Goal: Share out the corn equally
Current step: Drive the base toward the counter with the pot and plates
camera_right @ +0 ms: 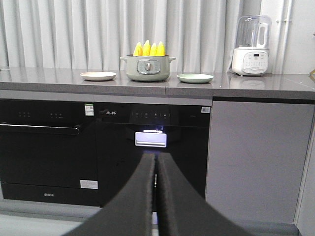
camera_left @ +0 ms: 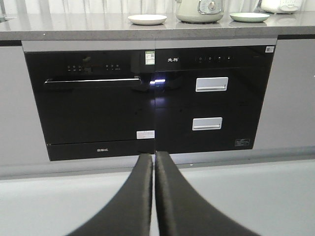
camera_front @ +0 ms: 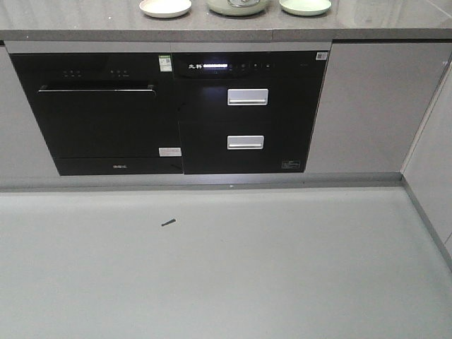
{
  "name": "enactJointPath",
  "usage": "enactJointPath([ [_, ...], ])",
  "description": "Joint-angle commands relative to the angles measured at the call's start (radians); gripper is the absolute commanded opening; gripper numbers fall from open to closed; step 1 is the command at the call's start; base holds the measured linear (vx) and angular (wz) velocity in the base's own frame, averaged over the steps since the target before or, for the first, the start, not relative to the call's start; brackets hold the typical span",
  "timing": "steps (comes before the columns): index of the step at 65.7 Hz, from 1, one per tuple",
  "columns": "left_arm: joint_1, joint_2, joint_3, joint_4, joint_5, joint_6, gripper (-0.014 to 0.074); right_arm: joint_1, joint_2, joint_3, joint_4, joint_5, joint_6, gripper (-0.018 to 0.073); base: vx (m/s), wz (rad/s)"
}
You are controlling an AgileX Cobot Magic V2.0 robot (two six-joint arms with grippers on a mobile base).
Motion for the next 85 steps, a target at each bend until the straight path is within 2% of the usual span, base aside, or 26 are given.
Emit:
enactJointPath([
  [1, 0.003, -0.025, 0.031, -0.009, -0.072, -0.005, -0.0006, -0.004, -0.006, 0.014, -0.007, -0.074, -0.009, -0.0009, 0.25, -0.02],
  [85, 0.003, -0.025, 0.031, -0.009, -0.072, -0.005, -0.0006, -0.004, -0.006, 0.014, -0.007, -0.074, -0.009, -0.0009, 0.23, 0.02],
])
